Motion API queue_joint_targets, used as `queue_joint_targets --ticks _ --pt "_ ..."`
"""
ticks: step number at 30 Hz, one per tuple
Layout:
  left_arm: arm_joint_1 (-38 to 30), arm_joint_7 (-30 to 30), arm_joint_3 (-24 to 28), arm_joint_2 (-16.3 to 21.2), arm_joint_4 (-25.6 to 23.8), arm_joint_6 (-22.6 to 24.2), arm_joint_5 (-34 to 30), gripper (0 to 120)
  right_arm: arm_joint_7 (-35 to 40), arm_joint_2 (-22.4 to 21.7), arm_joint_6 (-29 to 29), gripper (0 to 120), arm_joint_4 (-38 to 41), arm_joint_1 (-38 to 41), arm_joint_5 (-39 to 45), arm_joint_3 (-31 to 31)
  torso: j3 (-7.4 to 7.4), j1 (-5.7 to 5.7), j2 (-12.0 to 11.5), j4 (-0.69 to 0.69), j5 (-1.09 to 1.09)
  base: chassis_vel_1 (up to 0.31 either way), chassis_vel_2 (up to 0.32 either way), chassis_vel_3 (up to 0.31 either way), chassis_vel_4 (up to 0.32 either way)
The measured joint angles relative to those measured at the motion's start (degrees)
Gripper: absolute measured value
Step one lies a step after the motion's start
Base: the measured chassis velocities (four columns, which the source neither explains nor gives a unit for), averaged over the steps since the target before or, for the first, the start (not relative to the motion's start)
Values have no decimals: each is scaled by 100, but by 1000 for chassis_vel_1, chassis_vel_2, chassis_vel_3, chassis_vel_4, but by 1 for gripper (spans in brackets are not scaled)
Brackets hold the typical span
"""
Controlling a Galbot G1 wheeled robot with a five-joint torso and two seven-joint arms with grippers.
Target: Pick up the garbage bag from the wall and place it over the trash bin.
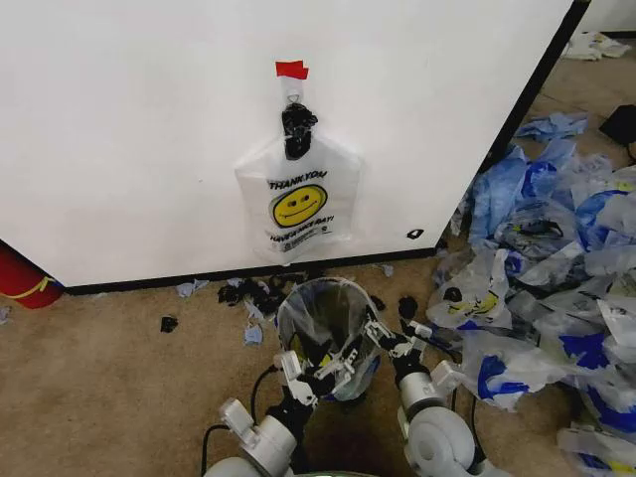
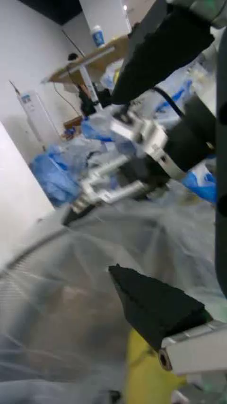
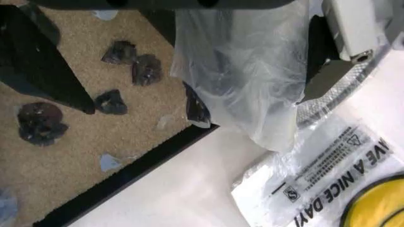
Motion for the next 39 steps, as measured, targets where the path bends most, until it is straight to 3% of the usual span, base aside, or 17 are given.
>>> queue_joint_targets --ticks 5,19,24,29,39 --pt "-146 -33 172 -78 247 -65 19 100 -1 40 6 100 -47 23 -3 -7 0 0 0 -1 0 0 0 0 0" --pt "-363 -212 300 171 351 -129 -6 100 -42 -85 40 100 42 86 26 25 0 0 0 0 0 0 0 0 0" --pt "-431 -325 309 133 332 -129 -14 100 -351 -201 142 100 108 6 106 85 0 0 0 0 0 0 0 0 0" --pt "-468 -385 303 128 349 -128 -2 100 -1234 -337 384 100 56 -155 315 221 0 0 0 0 1 0 0 0 0" --pt "-446 -433 244 165 339 -156 25 100 -1519 -487 487 100 -225 -188 181 374 0 0 0 0 1 0 0 0 0"
